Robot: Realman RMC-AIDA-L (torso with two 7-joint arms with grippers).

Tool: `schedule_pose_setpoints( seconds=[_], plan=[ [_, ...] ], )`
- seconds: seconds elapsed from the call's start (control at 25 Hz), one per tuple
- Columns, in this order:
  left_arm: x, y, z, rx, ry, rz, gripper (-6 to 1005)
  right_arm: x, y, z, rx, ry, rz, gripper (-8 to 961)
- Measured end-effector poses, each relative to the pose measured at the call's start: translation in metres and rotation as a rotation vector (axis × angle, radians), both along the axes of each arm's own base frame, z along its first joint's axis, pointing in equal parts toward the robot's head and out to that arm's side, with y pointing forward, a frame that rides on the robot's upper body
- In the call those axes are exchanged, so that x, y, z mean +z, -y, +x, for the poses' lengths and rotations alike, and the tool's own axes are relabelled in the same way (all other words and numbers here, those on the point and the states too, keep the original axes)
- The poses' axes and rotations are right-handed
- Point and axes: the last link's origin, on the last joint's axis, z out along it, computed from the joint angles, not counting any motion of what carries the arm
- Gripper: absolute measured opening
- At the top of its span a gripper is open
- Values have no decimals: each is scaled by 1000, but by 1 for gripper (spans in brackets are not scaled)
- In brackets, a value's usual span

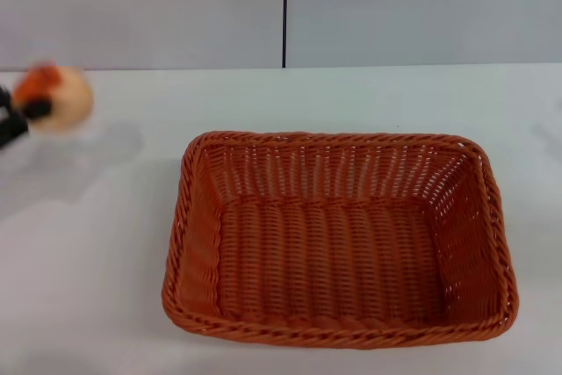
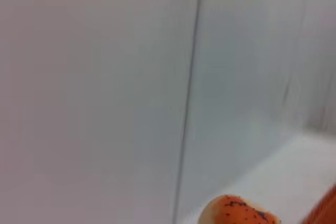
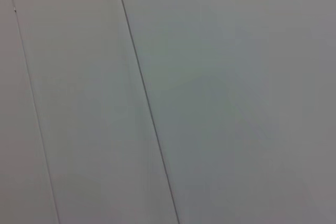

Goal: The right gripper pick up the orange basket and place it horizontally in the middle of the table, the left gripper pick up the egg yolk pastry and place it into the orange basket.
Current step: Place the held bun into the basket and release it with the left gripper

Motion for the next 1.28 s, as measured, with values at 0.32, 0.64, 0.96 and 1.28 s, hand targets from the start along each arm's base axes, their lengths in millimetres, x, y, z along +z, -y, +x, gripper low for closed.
schedule_pose_setpoints(
  seconds=[0.32,0.64,0.96,1.28],
  plan=[
    [-29,10,49,-257,174,-160,169,-1,-3,-4,19,0,-4,702],
    [-91,14,75,-394,198,-368,117,-1,-2,-5,31,0,-13,703],
    [-120,10,66,-341,240,-300,142,-5,2,-3,34,4,-22,702],
    [-117,12,60,-329,227,-284,517,-8,4,-2,33,-12,-35,702]
  ],
)
